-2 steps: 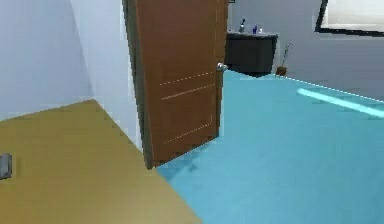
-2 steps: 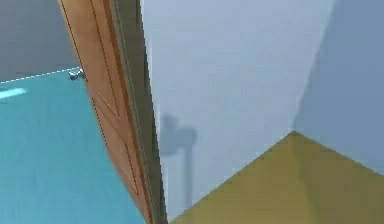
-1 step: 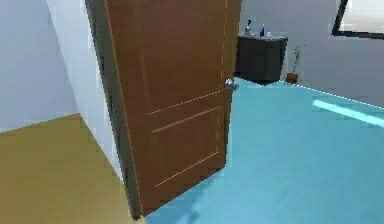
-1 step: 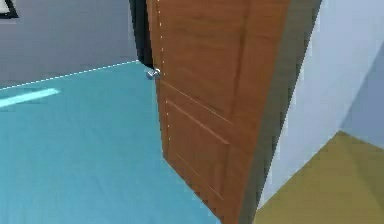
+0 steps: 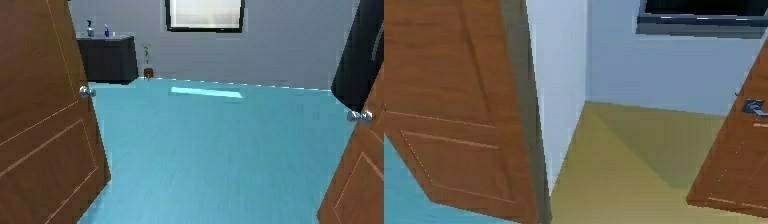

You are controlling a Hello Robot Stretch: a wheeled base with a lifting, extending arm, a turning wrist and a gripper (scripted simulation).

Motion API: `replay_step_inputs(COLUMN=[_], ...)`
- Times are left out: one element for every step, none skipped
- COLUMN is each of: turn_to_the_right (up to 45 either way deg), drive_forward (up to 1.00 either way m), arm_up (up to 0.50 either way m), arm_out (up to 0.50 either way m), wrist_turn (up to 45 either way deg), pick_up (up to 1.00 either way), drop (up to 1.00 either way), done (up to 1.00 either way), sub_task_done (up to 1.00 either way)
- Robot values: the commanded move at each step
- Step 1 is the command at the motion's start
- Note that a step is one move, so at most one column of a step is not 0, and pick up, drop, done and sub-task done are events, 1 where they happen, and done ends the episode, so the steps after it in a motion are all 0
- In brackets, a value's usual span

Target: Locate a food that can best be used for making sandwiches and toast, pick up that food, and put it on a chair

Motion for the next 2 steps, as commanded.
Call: replay_step_inputs(turn_to_the_right=[0.0,0.0], drive_forward=[1.0,0.45], arm_up=[0.0,0.0], arm_out=[0.0,0.0], wrist_turn=[0.0,0.0], pick_up=[0.0,0.0], drop=[0.0,0.0], done=[0.0,0.0], sub_task_done=[0.0,0.0])
